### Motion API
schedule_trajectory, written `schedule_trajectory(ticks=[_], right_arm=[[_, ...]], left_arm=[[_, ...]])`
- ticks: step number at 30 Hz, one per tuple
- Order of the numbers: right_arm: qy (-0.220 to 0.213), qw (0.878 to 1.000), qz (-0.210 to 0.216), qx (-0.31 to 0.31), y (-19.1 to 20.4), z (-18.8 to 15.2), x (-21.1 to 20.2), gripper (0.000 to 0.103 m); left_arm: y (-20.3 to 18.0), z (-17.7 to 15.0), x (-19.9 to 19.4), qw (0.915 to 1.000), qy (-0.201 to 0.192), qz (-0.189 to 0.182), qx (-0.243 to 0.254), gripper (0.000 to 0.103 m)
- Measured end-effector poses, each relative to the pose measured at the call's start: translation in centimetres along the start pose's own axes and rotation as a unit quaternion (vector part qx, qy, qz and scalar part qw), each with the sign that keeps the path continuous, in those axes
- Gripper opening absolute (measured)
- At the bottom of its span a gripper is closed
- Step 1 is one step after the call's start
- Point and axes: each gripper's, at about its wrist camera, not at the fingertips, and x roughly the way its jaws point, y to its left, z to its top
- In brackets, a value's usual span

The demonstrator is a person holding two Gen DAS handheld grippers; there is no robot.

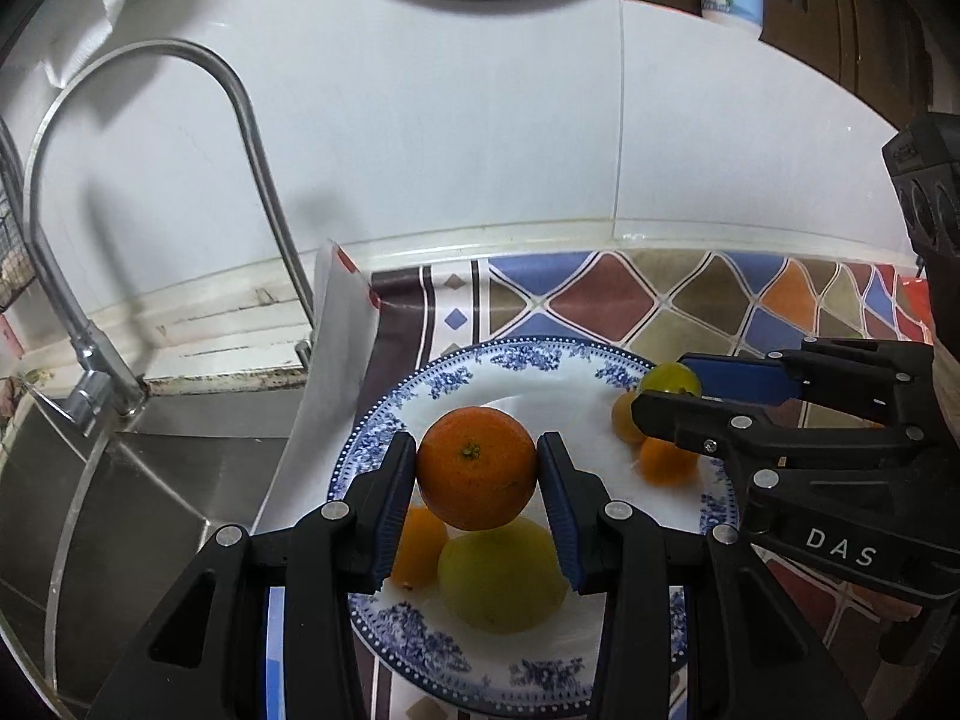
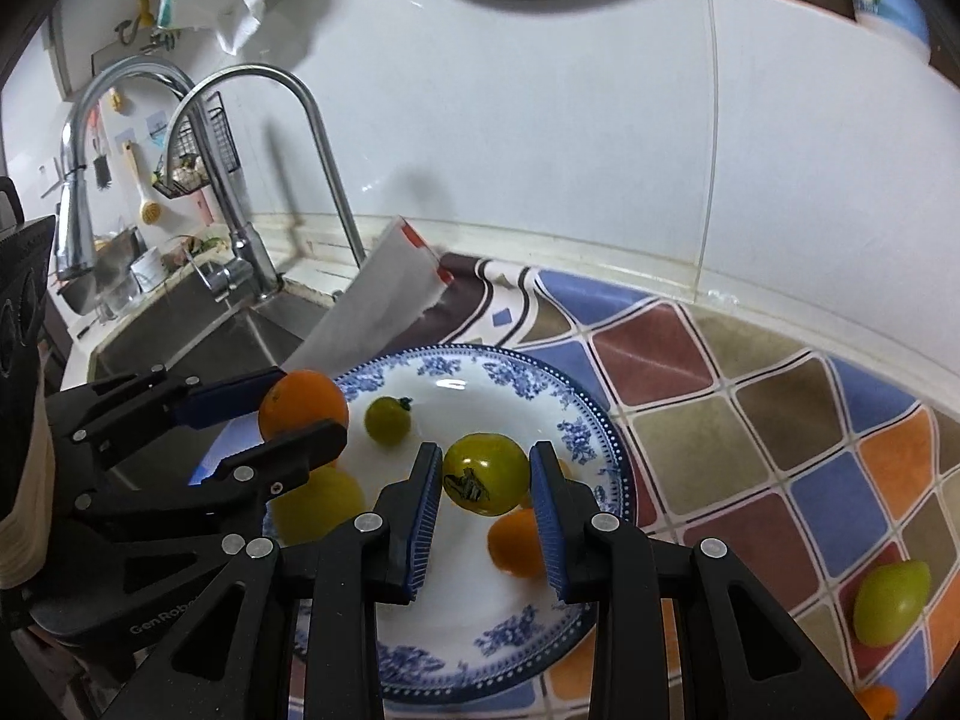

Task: Organize fruits
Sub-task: 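Carry the mandarin and green tomato onto the plate and open both tools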

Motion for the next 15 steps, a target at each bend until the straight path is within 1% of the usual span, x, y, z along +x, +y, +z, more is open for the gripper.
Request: schedule_trajectory(ticks=[5,10,11,14,15], right_arm=[[0.01,1.0,0.006,0.008,-0.7,-0.1,1.4,0.031],[0.011,1.0,0.009,0.017,-1.2,-0.1,2.2,0.031],[0.013,1.0,0.011,0.019,-1.3,-0.1,2.2,0.032],[0.016,0.999,0.017,0.036,-1.6,-0.2,2.1,0.04],[0.012,0.999,0.014,0.036,-1.7,-0.2,1.8,0.04]], left_arm=[[0.0,0.0,1.0,0.9999,0.009,-0.006,-0.006,0.041],[0.2,0.2,1.6,0.9997,0.018,-0.009,-0.015,0.042],[0.3,0.2,1.5,0.9997,0.017,-0.008,-0.017,0.042],[0.2,0.3,1.1,0.9997,0.011,-0.006,-0.021,0.045],[0.2,0.4,0.8,0.9997,0.007,-0.004,-0.021,0.045]])
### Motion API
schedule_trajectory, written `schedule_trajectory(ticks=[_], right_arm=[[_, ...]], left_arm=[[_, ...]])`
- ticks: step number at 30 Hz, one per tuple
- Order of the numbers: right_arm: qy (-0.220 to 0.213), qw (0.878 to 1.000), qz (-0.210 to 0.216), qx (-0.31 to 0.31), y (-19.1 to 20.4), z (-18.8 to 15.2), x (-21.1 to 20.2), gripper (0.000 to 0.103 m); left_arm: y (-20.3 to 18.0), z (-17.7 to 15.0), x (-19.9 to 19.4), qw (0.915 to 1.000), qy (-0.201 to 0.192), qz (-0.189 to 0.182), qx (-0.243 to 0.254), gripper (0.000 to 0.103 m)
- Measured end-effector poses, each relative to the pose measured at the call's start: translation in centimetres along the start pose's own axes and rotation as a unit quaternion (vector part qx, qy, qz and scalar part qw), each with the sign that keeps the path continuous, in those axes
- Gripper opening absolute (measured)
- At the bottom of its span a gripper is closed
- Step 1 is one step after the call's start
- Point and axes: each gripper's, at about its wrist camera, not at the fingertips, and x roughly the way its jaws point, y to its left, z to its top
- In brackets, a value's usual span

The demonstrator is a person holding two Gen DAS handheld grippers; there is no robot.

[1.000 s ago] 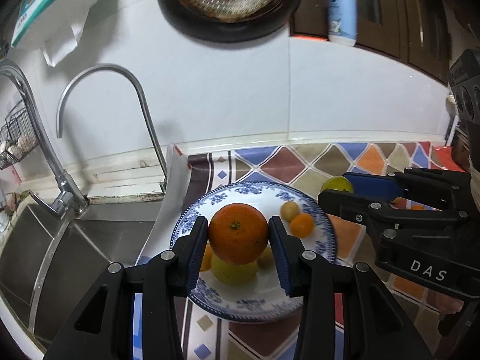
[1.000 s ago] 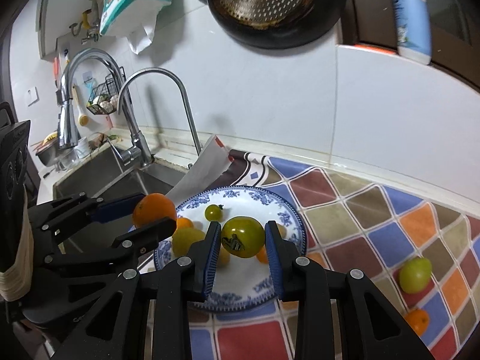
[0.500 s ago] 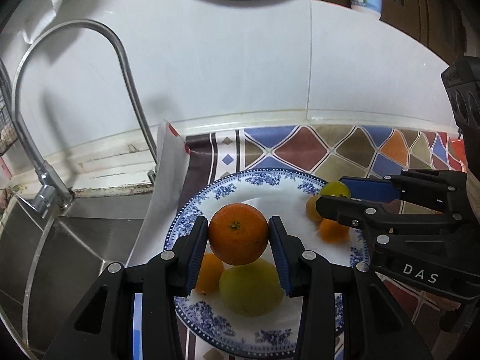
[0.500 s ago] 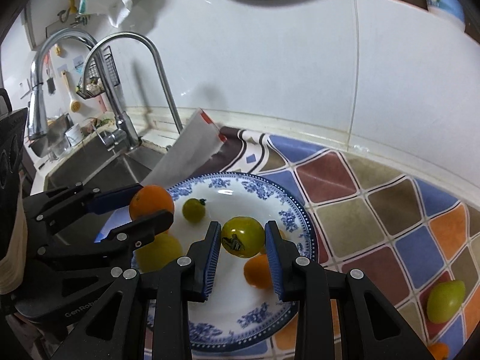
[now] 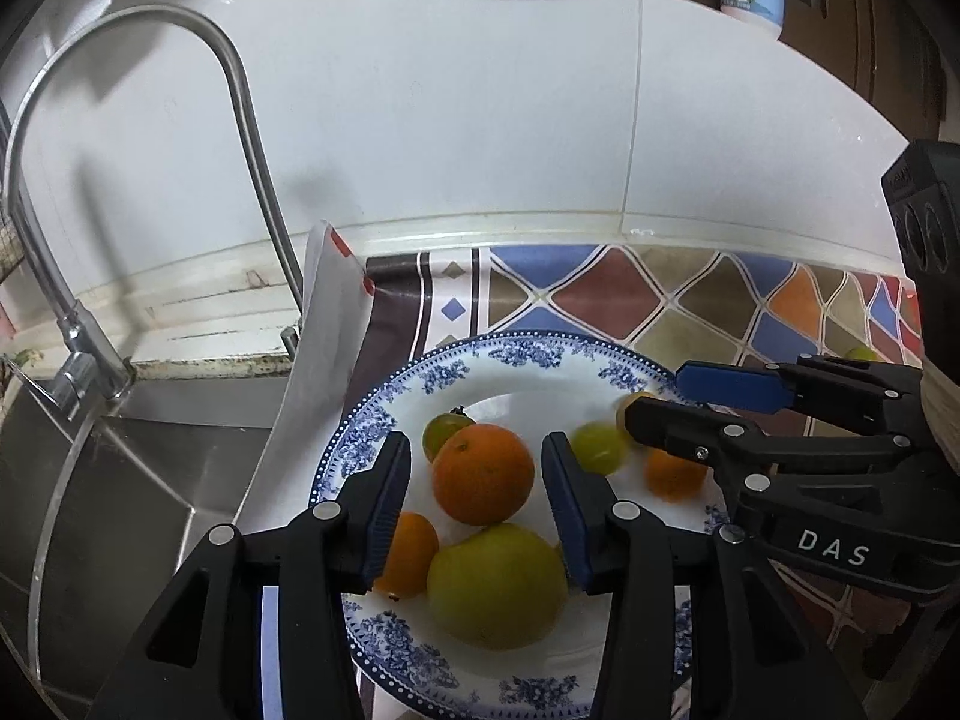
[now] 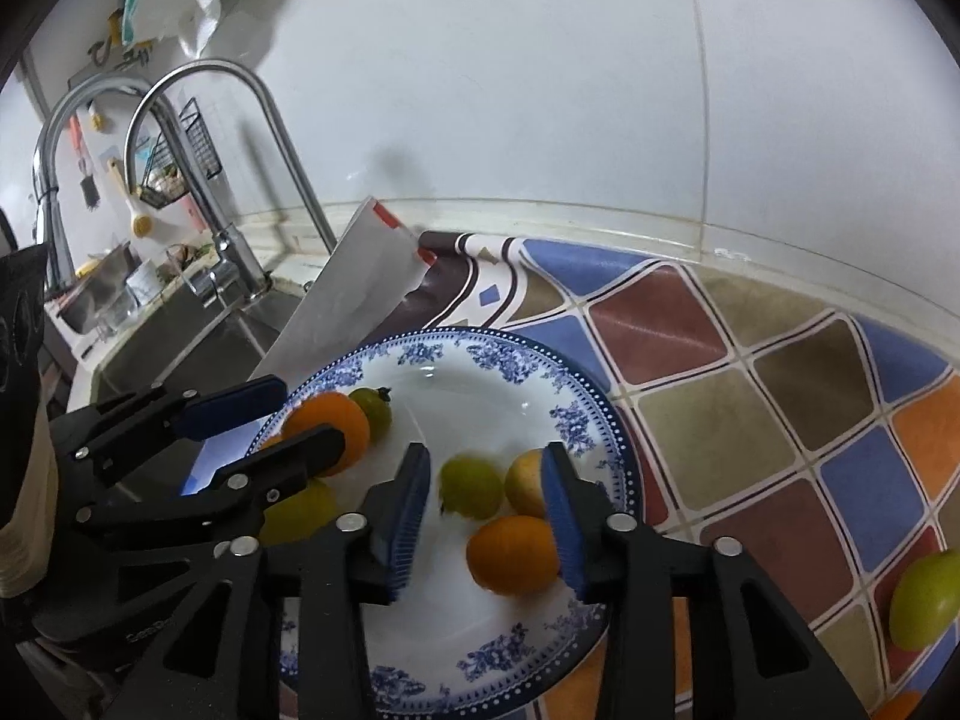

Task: Organize fruits
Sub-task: 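Carry the mandarin and green tomato onto the plate and open both tools, then withdraw both open tools toward the last large green fruit and mandarin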

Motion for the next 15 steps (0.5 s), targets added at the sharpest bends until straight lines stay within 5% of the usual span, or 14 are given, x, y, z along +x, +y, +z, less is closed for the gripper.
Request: schedule_trajectory(ticks=[15], right_arm=[[-0.08,0.995,-0.065,-0.015,1.1,-1.2,-8.6,0.048]], left_arm=[[-2.1,-0.3,-7.0,0.9976,-0.066,0.021,0.003,0.075]])
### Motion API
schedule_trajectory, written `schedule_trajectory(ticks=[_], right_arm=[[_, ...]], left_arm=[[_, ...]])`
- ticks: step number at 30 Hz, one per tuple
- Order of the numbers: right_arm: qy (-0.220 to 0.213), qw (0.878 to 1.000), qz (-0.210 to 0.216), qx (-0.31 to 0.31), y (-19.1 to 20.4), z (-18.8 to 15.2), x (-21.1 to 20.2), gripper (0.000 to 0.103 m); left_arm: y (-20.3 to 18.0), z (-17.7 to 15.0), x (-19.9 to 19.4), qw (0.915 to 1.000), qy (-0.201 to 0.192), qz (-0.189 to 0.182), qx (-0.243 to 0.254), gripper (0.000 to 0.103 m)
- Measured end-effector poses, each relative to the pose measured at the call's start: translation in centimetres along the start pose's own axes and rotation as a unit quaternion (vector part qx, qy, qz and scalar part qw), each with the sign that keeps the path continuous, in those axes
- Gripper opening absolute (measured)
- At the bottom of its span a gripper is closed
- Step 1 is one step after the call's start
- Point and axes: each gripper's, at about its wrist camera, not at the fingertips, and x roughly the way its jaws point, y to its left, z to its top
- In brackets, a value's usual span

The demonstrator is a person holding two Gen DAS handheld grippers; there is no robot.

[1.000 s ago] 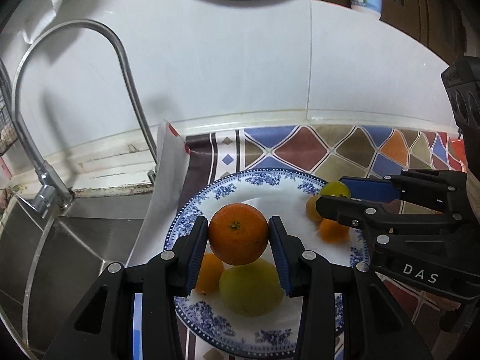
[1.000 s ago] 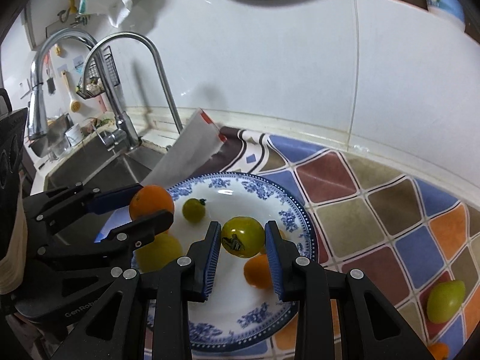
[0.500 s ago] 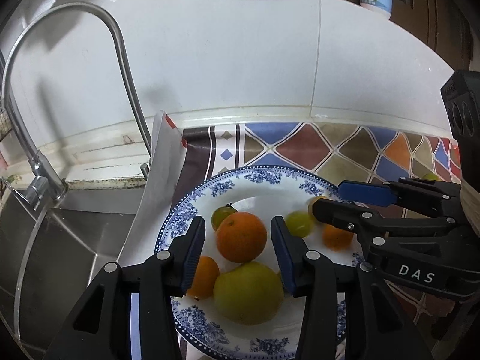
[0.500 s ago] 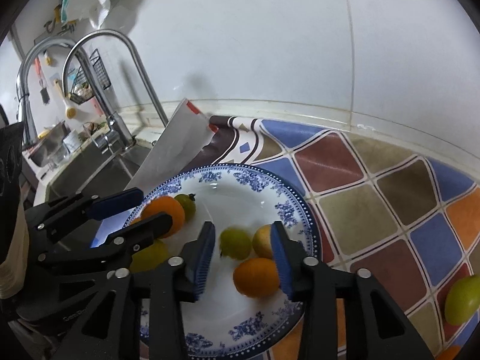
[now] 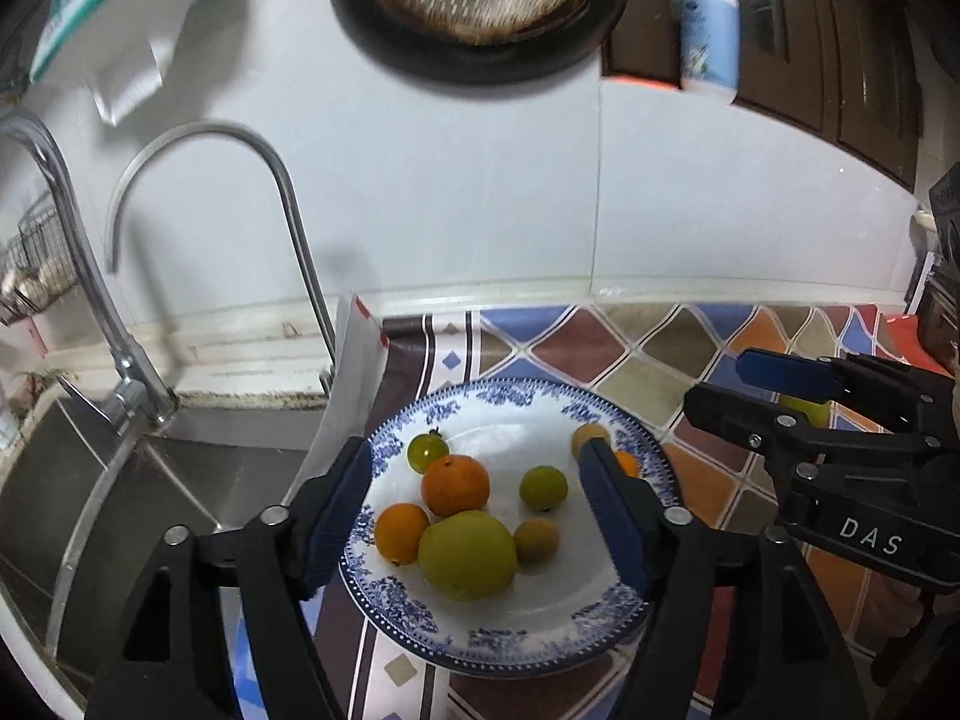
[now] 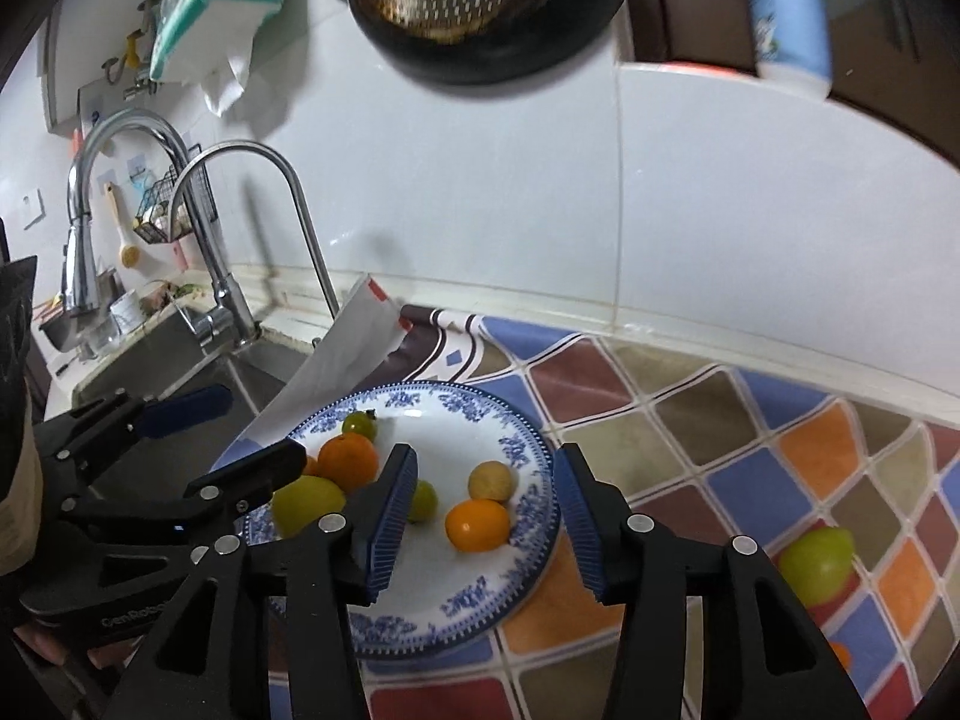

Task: Organize fruits
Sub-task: 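Withdraw both open tools toward the last large green fruit and mandarin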

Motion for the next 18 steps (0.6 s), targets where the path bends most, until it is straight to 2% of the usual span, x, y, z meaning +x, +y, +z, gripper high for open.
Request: schedule_trajectory(ticks=[6,18], right_arm=[[-0.021,0.999,-0.029,0.006,-0.4,-0.4,-3.8,0.056],[-0.048,0.995,-0.081,0.023,-1.4,-2.0,-9.7,0.069]], left_arm=[[-1.1,-0.3,-2.6,0.9998,-0.021,0.004,-0.003,0.086],[-4.1,-1.2,-6.4,0.9991,-0.041,-0.009,-0.003,0.099]])
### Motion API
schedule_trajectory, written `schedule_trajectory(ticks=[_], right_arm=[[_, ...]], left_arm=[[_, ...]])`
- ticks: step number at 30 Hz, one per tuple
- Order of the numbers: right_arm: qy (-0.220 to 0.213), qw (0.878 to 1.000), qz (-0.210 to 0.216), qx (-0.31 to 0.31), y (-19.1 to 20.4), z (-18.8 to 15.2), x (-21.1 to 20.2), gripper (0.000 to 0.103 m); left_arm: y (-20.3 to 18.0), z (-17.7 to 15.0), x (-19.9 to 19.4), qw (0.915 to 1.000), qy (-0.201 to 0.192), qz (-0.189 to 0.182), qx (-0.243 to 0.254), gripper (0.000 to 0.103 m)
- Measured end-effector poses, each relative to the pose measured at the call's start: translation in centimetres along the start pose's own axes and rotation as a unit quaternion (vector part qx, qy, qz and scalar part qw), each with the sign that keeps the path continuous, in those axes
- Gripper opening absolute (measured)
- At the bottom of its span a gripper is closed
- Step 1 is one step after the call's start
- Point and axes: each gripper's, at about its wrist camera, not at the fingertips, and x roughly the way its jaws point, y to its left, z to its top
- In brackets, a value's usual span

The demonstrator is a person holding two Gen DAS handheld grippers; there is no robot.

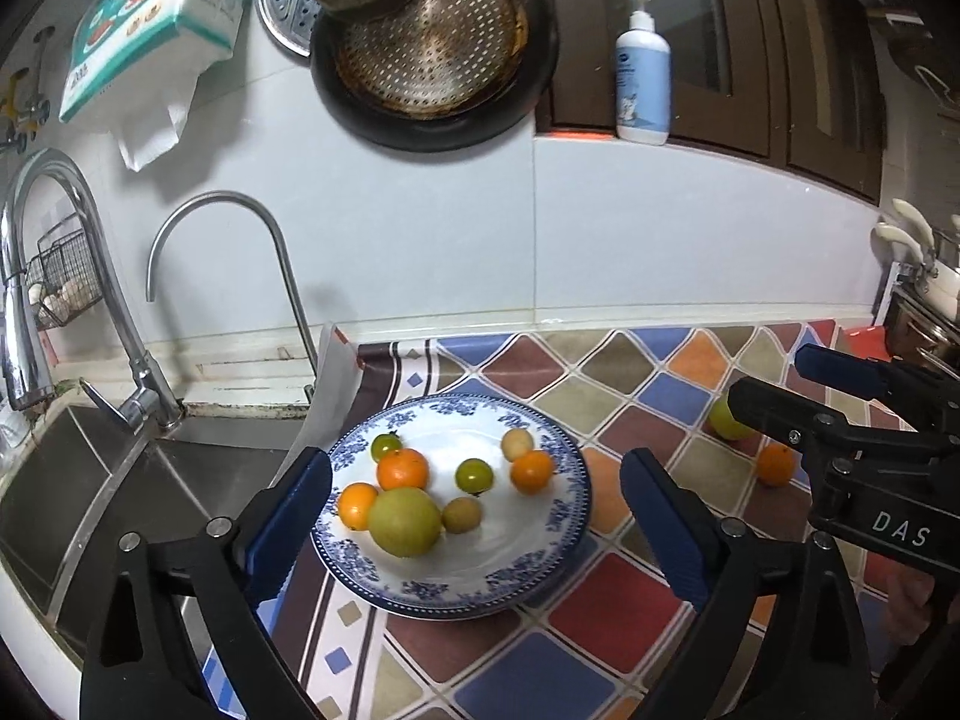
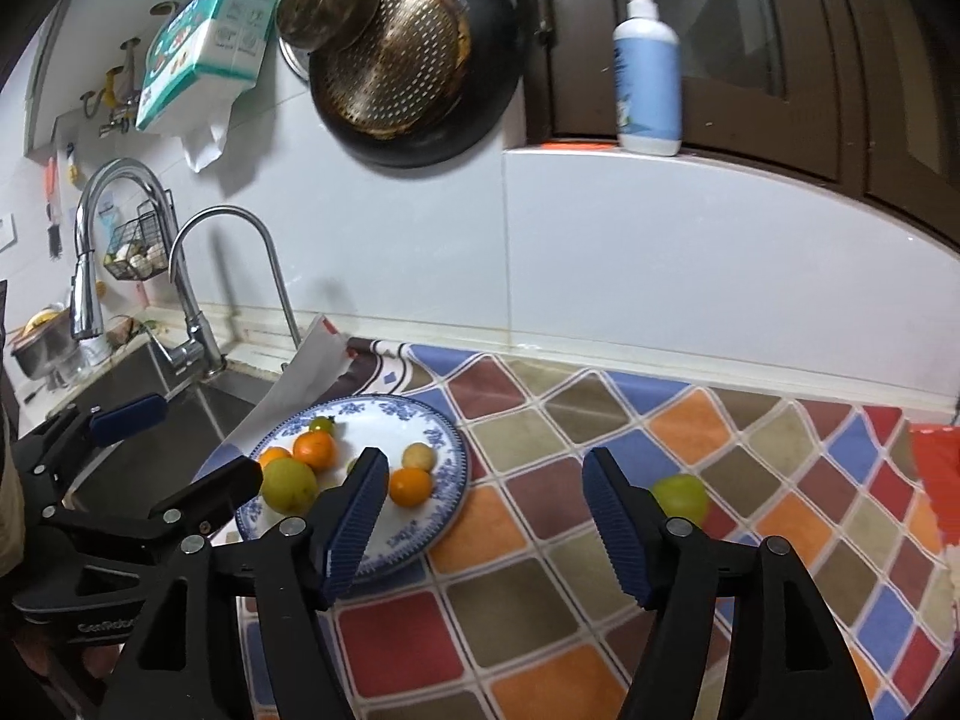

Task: Organize fruits
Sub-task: 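Withdraw both open tools toward the last large green fruit and mandarin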

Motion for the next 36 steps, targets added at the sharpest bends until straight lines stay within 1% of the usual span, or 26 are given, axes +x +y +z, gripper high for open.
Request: schedule_trajectory(ticks=[9,17,23,28,32,36], right_arm=[[-0.008,0.999,-0.034,0.009,-1.4,-0.8,-2.6,0.072],[-0.006,0.998,-0.059,0.012,-3.0,-1.6,-3.9,0.072],[-0.001,0.997,-0.078,0.024,-5.1,-2.5,-4.1,0.072],[0.014,0.995,-0.092,0.029,-6.7,-3.6,-3.4,0.072],[0.036,0.994,-0.095,0.042,-8.1,-4.7,-1.9,0.072],[0.059,0.993,-0.094,0.05,-9.2,-5.7,-0.1,0.072]], left_arm=[[-1.7,0.6,-1.8,0.9997,-0.024,-0.004,0.008,0.102],[-4.1,1.2,-1.6,0.999,-0.03,-0.023,0.022,0.102],[-6.2,1.6,-0.4,0.9981,-0.025,-0.043,0.036,0.102],[-8.1,1.6,1.3,0.9963,-0.021,-0.06,0.058,0.102],[-9.1,1.2,3.2,0.9946,-0.007,-0.075,0.071,0.102],[-9.9,0.8,5.4,0.9929,0.016,-0.086,0.081,0.102]])
